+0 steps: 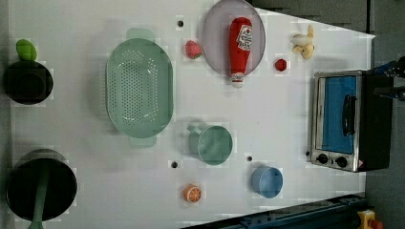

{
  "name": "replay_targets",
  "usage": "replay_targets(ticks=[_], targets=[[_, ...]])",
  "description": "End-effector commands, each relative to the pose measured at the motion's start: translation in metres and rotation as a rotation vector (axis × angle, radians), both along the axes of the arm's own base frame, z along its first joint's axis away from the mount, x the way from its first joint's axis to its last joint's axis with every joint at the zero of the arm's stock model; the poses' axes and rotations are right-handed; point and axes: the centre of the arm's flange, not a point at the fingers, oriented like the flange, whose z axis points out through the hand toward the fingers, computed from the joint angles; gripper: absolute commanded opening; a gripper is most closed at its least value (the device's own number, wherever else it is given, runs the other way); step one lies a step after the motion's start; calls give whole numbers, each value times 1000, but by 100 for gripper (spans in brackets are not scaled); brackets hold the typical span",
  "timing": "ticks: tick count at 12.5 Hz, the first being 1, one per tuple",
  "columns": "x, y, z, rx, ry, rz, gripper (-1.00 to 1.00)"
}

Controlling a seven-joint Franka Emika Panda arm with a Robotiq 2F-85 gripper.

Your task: Pick ketchup from plate and place it on table.

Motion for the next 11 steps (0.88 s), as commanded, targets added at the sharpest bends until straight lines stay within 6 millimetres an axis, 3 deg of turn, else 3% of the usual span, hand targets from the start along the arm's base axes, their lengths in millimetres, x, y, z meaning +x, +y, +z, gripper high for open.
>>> replay_targets(ticks=[1,3,6,11], targets=[[-52,-18,29,-4,78,-29,54],[-48,-16,22,-3,90,-17,97],[-35,-7,-4,0,141,9,100],[-1,20,-76,12,229,71,100]])
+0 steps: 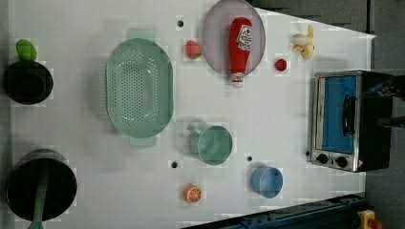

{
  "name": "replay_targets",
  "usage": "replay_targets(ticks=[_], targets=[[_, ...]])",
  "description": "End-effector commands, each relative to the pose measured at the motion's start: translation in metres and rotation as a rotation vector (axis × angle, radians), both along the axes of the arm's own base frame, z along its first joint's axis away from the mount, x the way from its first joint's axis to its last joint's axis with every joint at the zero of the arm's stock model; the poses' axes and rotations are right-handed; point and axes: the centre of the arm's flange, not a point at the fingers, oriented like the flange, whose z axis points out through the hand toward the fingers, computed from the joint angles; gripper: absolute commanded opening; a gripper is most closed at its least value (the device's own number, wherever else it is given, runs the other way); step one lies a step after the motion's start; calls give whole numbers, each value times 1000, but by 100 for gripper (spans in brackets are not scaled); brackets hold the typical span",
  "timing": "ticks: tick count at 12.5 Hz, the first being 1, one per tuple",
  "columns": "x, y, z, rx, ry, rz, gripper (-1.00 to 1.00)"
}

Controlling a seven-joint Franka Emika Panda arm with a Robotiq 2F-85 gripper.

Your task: Pick ketchup from plate and place it on table.

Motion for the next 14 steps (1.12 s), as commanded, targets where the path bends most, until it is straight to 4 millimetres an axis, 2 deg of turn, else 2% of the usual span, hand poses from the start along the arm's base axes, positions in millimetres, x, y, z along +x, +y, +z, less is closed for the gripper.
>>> replay_targets(ticks=[1,8,14], targets=[[22,29,-63,25,72,89,100],[72,59,-174,115,11,518,100],[104,72,-267,127,-86,574,100]])
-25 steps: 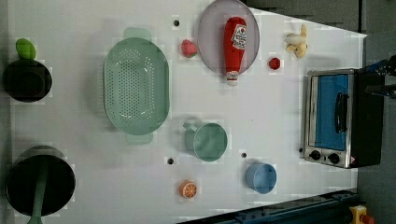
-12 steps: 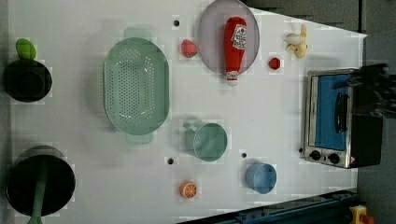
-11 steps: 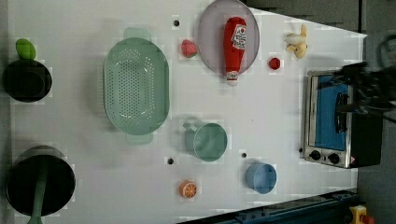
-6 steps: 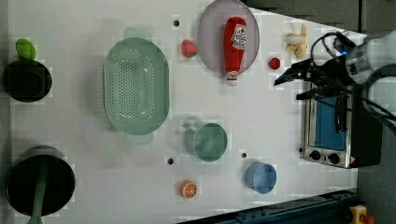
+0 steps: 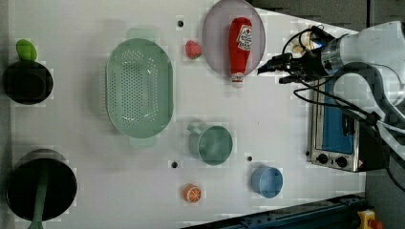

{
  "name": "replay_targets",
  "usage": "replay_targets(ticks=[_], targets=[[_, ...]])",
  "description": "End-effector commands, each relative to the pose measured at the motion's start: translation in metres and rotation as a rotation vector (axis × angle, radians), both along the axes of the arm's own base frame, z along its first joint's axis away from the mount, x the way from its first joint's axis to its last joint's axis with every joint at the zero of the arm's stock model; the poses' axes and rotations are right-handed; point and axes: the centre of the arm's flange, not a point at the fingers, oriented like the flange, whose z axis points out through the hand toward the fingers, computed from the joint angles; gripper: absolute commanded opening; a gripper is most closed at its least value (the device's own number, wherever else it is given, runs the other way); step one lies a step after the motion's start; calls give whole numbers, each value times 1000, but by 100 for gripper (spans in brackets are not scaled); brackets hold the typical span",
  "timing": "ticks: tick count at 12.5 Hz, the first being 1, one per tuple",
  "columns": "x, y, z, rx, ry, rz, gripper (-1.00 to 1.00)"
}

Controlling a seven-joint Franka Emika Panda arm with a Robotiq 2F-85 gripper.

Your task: Pick ketchup from plate and place it on table.

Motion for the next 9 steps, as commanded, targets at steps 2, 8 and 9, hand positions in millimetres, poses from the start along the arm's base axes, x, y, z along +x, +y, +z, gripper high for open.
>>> replay_targets(ticks=[2,8,9], targets=[[27,16,-34,14,-114,127,100],[49,21,-92,-22,-217,211,100],[50,21,-99,-29,-229,222,100]])
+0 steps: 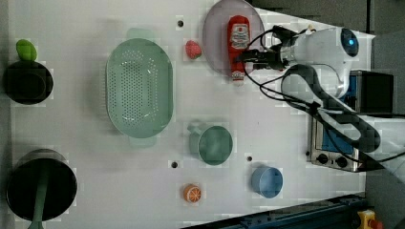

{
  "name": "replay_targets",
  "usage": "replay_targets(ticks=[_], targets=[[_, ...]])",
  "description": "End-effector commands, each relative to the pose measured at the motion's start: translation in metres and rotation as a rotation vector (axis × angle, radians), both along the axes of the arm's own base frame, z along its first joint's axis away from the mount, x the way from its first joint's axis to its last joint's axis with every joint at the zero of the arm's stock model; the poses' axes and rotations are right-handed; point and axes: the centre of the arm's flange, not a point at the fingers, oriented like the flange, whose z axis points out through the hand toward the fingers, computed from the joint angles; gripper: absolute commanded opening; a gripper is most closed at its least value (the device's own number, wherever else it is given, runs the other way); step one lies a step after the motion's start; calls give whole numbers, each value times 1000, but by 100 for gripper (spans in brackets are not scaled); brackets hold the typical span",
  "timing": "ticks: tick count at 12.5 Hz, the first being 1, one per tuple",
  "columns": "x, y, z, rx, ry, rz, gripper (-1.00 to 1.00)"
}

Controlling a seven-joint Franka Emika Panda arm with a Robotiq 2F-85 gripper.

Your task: Pick ketchup from plate and place it on table.

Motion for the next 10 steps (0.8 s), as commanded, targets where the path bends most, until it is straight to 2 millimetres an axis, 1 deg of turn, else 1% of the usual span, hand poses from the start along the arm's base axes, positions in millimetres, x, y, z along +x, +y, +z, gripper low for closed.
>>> replay_targets(ticks=[1,5,6,8,9,10], targets=[[22,13,24,-5,-122,90,100],[25,15,4,-5,-133,101,100],[26,17,3,-3,-138,103,91],[27,15,4,-5,-141,101,42],[28,15,7,-5,-147,100,21],[30,15,8,-5,-151,100,21]])
